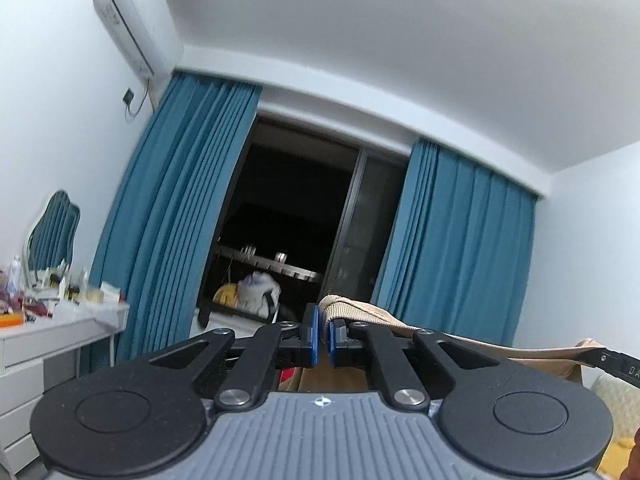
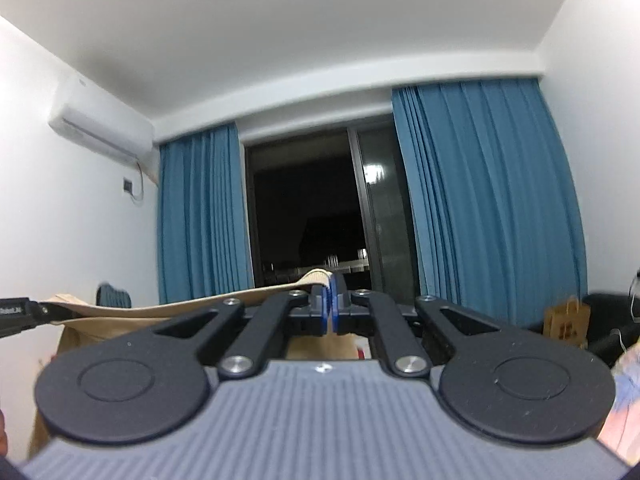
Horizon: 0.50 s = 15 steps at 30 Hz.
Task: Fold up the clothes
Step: 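Lift the t-shirt high with both tools and shake it out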
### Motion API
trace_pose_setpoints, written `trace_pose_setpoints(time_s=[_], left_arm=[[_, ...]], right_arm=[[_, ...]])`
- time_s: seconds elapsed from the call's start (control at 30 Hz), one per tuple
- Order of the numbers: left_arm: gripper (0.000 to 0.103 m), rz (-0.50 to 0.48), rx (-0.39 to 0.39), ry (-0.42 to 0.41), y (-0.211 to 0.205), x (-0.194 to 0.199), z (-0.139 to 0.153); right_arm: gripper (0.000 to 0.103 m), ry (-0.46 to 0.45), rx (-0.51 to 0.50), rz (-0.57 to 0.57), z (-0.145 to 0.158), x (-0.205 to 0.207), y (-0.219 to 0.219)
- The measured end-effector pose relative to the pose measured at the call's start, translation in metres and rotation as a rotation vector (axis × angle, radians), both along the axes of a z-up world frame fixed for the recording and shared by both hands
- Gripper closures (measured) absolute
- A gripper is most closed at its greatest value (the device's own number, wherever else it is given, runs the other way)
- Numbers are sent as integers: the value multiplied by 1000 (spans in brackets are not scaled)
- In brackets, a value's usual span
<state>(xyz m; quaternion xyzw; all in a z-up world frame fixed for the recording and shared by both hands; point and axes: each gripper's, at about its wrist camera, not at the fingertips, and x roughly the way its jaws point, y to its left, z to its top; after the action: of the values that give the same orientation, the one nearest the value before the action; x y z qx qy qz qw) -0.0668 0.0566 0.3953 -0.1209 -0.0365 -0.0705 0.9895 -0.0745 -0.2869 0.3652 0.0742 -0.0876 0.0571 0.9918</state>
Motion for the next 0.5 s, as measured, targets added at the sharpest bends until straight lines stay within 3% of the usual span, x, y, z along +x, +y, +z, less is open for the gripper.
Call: trace_pose_setpoints(time_s=[0.27,0.43,0.5], left_arm=[[97,33,43,147,-23,164,-79],[97,45,48,275,-49,309,-175],[97,60,73,345,-63,368,-227]], right_arm=[[98,173,-58,-65,-70,141,9],[98,311,-60,-96,-142,265,5],[98,383,-69,-112,-187,318,-2]])
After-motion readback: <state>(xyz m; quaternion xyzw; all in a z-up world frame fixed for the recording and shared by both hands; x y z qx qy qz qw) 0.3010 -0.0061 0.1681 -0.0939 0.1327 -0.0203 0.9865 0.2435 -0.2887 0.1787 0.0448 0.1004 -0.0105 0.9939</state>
